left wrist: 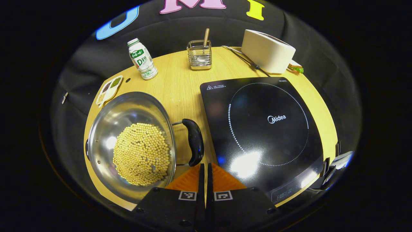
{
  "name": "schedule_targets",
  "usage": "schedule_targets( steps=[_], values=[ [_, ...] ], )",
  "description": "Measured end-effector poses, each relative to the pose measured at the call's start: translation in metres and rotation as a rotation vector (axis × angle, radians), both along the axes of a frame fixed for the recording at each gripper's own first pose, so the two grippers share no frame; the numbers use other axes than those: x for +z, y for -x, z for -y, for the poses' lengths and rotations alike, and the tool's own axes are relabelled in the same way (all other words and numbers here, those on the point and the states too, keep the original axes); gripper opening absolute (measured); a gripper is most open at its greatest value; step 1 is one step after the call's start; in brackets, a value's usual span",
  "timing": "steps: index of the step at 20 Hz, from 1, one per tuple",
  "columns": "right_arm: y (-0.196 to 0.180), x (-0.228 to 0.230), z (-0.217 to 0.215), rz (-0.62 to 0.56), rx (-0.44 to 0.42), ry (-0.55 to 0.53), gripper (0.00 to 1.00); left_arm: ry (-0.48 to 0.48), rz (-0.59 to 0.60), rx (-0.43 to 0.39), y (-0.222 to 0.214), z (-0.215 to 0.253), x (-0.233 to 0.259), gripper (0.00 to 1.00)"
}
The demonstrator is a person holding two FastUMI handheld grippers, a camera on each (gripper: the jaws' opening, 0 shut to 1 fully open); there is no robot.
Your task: First push the handle of the pot to place it horizontally, then grasp the pot with both hands and set it on the induction cooktop.
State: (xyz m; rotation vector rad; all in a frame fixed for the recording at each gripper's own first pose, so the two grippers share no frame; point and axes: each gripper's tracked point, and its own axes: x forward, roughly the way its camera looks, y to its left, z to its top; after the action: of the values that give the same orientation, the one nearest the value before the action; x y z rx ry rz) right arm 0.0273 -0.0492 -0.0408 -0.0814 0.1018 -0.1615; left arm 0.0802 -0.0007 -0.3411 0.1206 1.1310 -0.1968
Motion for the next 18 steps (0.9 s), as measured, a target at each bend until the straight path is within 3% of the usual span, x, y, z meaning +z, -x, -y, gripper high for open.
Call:
schedule_targets(
  steps=[6, 12, 13, 14, 17, 18],
  values=[
    [-0.008, -0.004, -0.022, -0.026, 0.055, -0.030, 0.98, 0.076, 0.111, 0.004, 0.016, -0.002, 0.033, 0.05],
    [-0.017, -0.016, -0.080, -0.076, 0.187, -0.072, 0.98, 0.135, 0.266, 0.070, 0.014, -0.050, 0.081, 0.07],
    [-0.020, -0.019, -0.090, -0.086, 0.212, -0.082, 0.98, 0.143, 0.291, 0.070, 0.013, -0.060, 0.090, 0.11],
    [-0.023, -0.023, -0.102, -0.102, 0.240, -0.093, 0.98, 0.150, 0.315, 0.072, 0.014, -0.070, 0.096, 0.29],
    [-0.031, -0.044, -0.140, -0.156, 0.313, -0.127, 0.98, 0.152, 0.378, 0.089, 0.011, -0.106, 0.111, 0.54],
    [-0.034, -0.053, -0.152, -0.178, 0.332, -0.138, 0.98, 0.148, 0.398, 0.098, 0.009, -0.118, 0.113, 0.69]
  ],
)
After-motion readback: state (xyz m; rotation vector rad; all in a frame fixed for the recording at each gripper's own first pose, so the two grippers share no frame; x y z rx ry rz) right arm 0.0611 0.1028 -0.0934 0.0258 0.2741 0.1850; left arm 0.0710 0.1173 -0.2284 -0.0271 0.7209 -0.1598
